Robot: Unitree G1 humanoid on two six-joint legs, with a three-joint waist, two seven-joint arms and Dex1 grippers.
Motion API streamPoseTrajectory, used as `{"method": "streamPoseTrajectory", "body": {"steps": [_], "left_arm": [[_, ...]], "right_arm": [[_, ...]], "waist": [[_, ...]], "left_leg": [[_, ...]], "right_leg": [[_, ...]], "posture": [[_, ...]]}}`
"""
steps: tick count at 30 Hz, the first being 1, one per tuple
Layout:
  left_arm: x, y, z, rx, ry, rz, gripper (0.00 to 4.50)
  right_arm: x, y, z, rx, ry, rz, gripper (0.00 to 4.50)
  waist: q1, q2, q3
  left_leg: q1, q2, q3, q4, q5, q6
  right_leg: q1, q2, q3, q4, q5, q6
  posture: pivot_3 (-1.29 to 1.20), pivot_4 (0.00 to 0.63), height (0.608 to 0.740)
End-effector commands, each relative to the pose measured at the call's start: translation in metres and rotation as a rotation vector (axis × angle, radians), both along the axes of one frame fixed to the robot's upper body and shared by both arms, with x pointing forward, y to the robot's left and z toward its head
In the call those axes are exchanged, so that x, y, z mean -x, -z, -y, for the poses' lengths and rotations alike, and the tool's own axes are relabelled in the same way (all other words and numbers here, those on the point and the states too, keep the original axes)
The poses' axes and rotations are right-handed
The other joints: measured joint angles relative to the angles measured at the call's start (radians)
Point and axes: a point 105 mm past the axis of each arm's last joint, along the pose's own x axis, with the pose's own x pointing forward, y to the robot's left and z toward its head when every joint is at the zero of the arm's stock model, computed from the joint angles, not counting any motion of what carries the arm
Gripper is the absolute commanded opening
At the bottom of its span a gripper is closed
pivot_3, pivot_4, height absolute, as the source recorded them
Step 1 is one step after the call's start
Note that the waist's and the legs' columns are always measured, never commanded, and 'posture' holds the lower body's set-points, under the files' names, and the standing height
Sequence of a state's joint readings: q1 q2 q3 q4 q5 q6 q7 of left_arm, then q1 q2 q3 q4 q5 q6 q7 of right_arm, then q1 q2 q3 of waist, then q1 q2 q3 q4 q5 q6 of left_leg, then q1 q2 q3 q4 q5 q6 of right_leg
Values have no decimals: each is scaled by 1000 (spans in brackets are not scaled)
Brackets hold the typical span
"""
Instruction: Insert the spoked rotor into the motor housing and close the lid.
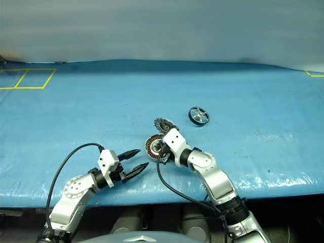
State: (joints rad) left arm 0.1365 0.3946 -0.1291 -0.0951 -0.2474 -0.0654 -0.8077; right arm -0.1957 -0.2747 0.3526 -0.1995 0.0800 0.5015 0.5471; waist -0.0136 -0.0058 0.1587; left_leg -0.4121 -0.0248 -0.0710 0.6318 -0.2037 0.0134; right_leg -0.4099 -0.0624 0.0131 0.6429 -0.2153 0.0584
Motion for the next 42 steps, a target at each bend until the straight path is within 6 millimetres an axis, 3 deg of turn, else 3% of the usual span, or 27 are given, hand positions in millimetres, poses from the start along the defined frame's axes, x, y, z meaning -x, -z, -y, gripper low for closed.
{"method": "streamPoseTrajectory", "body": {"steps": [1, 8, 12, 24, 27, 32, 42], "left_arm": [[1, -10, 6, 3, 25, 41, 3107], [0, -10, 6, -1, 25, 42, 3107], [0, -9, 6, -3, 24, 40, 3107], [-1, -8, 5, -2, 24, 31, 3107], [-1, -7, 5, -3, 25, 30, 3107], [-1, -6, 5, -4, 26, 28, 3107], [-1, -5, 4, 0, 25, 24, 3107]], "right_arm": [[-2, 1, 0, 6, 9, 9, 667], [3, 4, 0, 21, -18, 8, 667], [4, 3, -1, 6, -21, -12, 2023], [-1, -21, 0, -116, 15, 30, 2023], [-5, -25, 1, -129, 37, 62, 1447], [-4, -21, -3, -109, 16, 59, 8], [-5, -8, -3, -53, 33, 40, 8]], "waist": [[0, 0, 0], [0, 0, 0], [0, 0, 0], [0, 0, 0], [0, 0, 0], [0, 0, 0], [0, 0, 0]], "left_leg": [[0, 0, 0, 0, 0, 0], [0, 0, 0, 0, 0, 0], [0, 0, 0, 0, 0, 0], [0, 0, 0, 0, 0, 0], [0, 0, 0, 0, 0, 0], [0, 0, 0, 0, 0, 0], [0, 0, 0, 0, 0, 0]], "right_leg": [[0, 0, 0, 0, 0, 0], [0, 0, 0, 0, 0, 0], [0, 0, 0, 0, 0, 0], [0, 0, 0, 0, 0, 0], [0, 0, 0, 0, 0, 0], [0, 0, 0, 0, 0, 0], [0, 0, 0, 0, 0, 0]], "posture": [[0, 150, 740], [0, 150, 740], [0, 150, 740], [0, 150, 740], [0, 150, 740], [0, 150, 740], [0, 150, 740]]}}
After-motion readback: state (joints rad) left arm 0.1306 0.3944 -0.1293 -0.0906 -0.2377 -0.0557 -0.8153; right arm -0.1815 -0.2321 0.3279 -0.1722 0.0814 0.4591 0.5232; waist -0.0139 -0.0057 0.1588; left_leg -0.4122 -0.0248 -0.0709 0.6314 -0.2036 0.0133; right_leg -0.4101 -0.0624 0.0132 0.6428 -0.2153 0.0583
